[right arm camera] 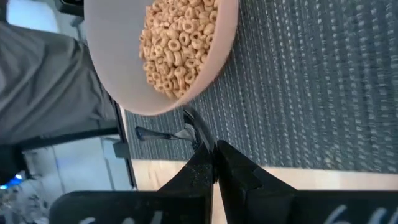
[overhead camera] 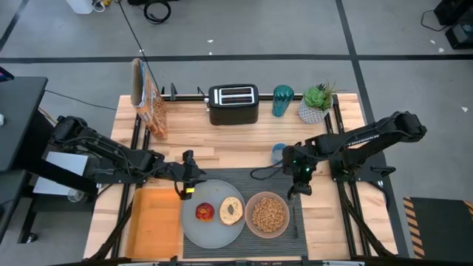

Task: Arrange a breakfast setting
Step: Put the spoon on the right side of the pink bowl, then return to Home Position

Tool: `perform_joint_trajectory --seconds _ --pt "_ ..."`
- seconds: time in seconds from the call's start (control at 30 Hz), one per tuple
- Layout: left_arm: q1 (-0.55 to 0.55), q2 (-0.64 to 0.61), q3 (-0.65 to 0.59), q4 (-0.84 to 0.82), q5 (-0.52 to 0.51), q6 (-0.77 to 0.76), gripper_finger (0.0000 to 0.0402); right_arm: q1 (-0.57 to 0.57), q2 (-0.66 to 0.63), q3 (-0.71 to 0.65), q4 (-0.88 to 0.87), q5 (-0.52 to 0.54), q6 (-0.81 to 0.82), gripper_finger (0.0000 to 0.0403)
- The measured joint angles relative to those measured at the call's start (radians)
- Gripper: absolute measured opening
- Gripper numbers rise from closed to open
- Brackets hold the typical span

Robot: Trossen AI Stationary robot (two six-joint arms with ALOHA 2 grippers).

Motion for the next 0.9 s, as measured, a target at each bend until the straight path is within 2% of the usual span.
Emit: perform_joint_trajectory --seconds 0.17,0.3,0.5,0.67,0.8,0.9 --pt "0.000 0.000 0.000 -0.024 0.000 0.000 0.0141 0.000 0.000 -0.073 0.134 -0.011 0.060 0.0018" --pt "0.000 0.000 0.000 -0.026 0.000 0.000 0.0141 0.000 0.000 -0.107 0.188 0.021 0.098 0.0020" --pt "0.000 0.000 0.000 -0.026 0.000 0.000 0.0141 0.000 0.000 -0.148 0.191 0.065 0.146 0.0035" --pt "0.000 0.000 0.000 -0.024 0.000 0.015 0.0141 -0.003 0.000 -0.149 0.223 0.104 0.115 0.0067" --pt "-0.028 -0.009 0.000 0.018 0.002 0.132 0.0141 -0.027 -0.008 -0.129 0.186 0.077 0.024 0.0098" --pt "-0.033 -0.034 0.002 0.091 0.004 0.187 0.0141 -0.056 -0.046 -0.129 0.146 0.133 -0.025 0.0118"
